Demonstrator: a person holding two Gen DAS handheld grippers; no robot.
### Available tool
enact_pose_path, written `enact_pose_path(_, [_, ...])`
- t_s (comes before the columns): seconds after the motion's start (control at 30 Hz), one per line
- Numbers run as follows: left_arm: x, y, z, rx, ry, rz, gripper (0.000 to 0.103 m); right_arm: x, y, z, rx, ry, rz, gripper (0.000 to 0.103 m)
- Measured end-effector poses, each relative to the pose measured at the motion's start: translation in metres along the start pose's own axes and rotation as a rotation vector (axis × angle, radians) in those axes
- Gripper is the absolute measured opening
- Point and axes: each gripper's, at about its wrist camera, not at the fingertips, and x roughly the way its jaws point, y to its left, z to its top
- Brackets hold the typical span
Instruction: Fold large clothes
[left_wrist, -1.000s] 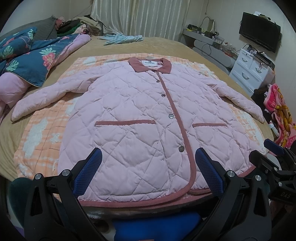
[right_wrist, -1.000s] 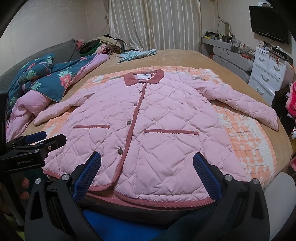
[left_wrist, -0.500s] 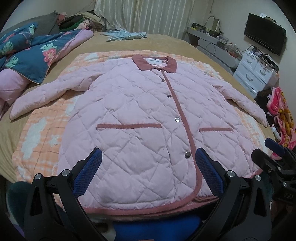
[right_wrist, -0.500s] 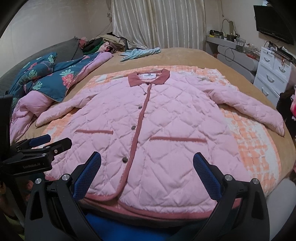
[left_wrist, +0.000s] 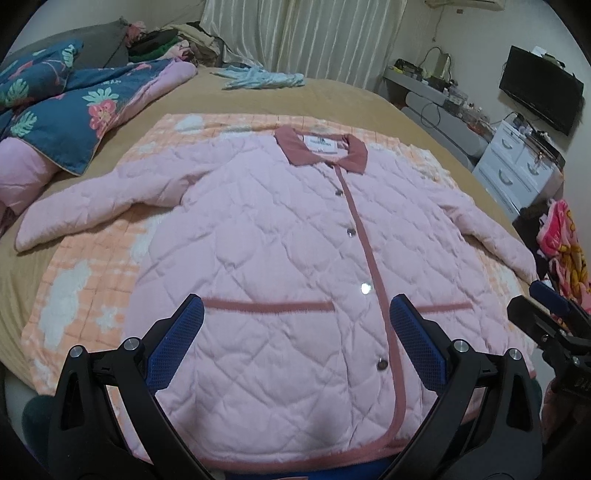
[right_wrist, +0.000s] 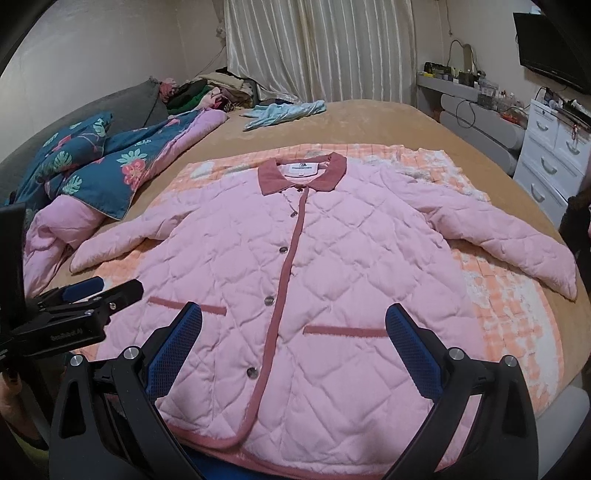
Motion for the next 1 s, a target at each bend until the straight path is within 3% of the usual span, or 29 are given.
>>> enact_pose_path(0.57, [0.016,-0.003,0.081,-0.027,-0.026,0.001,0.094,0.018,-0.021,0.082,0.021,-0.075,-0.026,0.099])
enact_pose_path(1.0, [0.053,-0.035,0.142,-0.013,-0.019,-0.023,0.094,0.034,-0.059,0.138,0.09,-0.143,-0.053,0.099])
